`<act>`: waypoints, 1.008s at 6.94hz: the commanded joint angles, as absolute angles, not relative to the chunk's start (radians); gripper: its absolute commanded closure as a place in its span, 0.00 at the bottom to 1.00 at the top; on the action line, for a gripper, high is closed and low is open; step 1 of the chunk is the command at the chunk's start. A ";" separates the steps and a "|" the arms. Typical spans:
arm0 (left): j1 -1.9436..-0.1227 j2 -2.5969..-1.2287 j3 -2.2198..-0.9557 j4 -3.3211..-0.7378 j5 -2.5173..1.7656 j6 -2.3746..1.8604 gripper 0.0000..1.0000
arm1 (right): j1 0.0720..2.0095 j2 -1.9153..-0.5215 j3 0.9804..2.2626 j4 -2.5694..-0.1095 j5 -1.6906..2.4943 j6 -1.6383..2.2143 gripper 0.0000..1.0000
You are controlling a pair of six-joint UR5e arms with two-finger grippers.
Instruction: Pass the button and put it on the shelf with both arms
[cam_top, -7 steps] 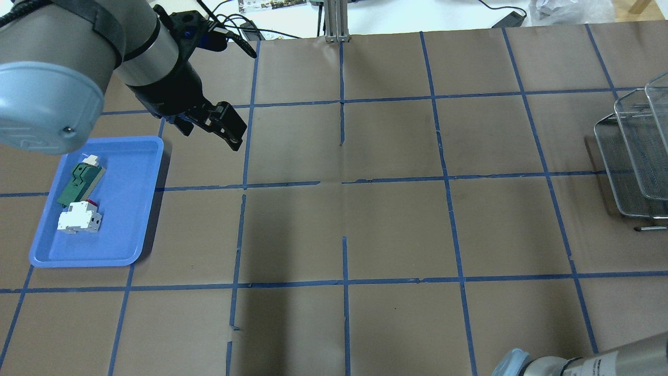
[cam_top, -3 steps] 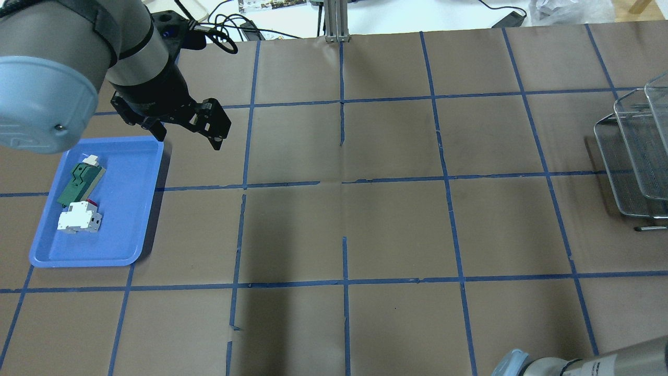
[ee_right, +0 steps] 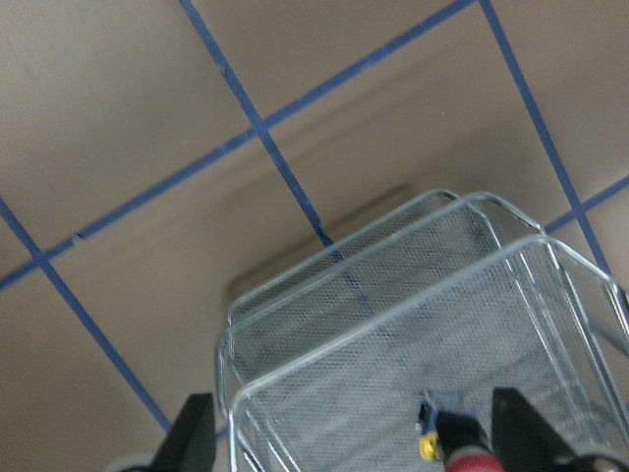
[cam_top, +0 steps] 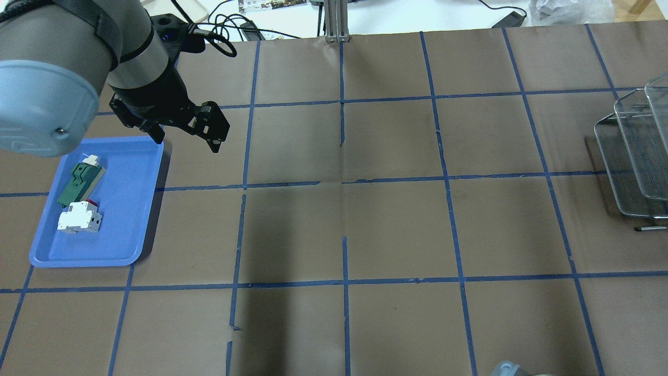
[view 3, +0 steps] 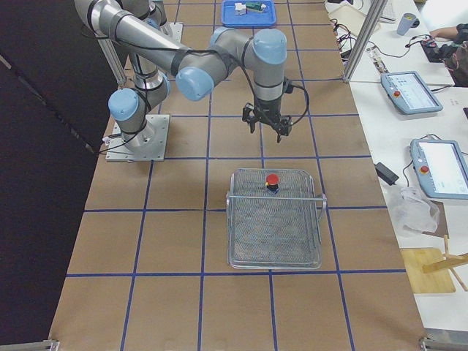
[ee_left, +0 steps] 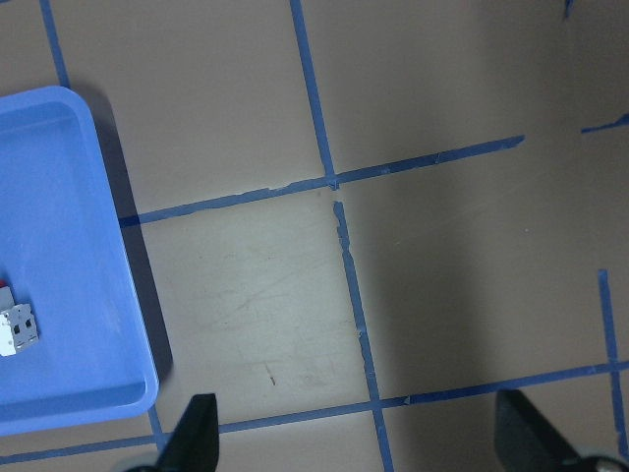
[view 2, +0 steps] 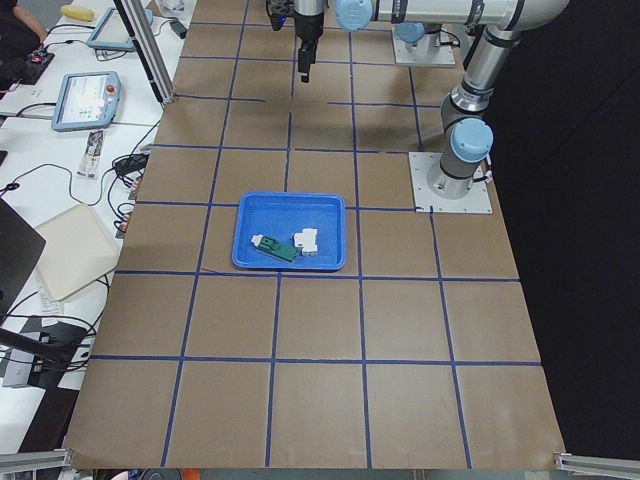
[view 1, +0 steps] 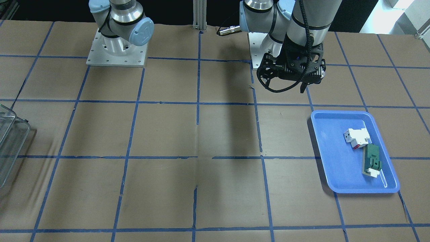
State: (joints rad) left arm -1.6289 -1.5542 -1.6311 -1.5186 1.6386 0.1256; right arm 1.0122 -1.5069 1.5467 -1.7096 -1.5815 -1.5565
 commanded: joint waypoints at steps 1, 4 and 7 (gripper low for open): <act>-1.629 -1.554 -1.632 -1.519 1.637 0.126 0.00 | 1.285 -1.558 1.562 -1.635 -1.569 -1.038 0.00; -1.629 -1.554 -1.632 -1.519 1.637 0.129 0.00 | 1.589 -1.536 1.537 -1.646 -1.511 -0.409 0.00; -1.629 -1.551 -1.635 -1.516 1.623 0.127 0.00 | 1.536 -1.542 1.522 -1.579 -1.544 -0.017 0.00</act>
